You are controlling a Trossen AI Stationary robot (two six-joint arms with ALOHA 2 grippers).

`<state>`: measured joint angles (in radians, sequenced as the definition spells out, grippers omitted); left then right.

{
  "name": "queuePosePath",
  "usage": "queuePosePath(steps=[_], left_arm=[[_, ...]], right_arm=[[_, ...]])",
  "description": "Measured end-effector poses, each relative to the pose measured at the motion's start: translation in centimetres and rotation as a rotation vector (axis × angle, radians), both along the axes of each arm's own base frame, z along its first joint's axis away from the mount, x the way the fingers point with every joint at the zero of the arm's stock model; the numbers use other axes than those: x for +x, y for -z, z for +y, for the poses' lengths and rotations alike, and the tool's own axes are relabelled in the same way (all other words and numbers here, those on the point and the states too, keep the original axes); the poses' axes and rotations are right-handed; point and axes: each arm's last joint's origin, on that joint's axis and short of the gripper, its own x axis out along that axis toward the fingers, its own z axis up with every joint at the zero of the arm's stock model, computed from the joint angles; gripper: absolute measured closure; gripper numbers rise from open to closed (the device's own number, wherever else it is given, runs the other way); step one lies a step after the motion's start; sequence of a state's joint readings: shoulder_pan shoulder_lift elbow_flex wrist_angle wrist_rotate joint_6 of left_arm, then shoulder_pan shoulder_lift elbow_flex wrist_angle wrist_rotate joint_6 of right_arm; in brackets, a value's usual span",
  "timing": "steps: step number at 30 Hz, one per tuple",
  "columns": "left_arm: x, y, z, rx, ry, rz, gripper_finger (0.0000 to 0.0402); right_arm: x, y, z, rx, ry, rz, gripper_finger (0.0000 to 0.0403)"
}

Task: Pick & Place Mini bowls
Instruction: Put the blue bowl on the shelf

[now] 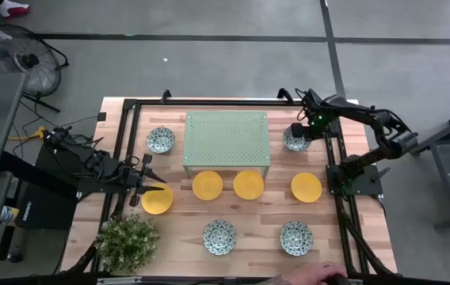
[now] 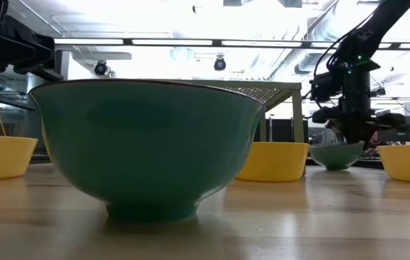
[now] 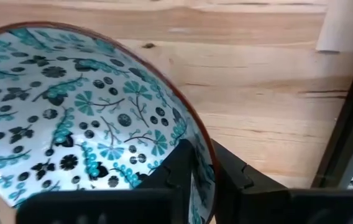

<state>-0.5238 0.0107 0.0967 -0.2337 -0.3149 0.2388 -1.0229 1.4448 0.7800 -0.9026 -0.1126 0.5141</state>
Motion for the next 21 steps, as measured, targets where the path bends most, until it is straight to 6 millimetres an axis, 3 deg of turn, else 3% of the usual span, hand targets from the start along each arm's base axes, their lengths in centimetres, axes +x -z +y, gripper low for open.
queuePosePath(steps=[5, 13, 21], left_arm=[[0.0, 0.0, 0.0, 0.0, -0.001, 0.0, 0.0298], [0.0, 0.0, 0.0, 0.0, 0.0, 0.0, 0.0298], [0.0, 0.0, 0.0, 0.0, 0.0, 0.0, 0.0298]], right_arm=[[0.3, -0.9, -0.4, 0.001, -0.021, -0.03, 0.0396], [0.8, -2.4, -0.9, 0.009, -0.038, -0.059, 0.0393], [0.9, -5.3, -1.0, -0.007, -0.074, -0.088, 0.0394]])
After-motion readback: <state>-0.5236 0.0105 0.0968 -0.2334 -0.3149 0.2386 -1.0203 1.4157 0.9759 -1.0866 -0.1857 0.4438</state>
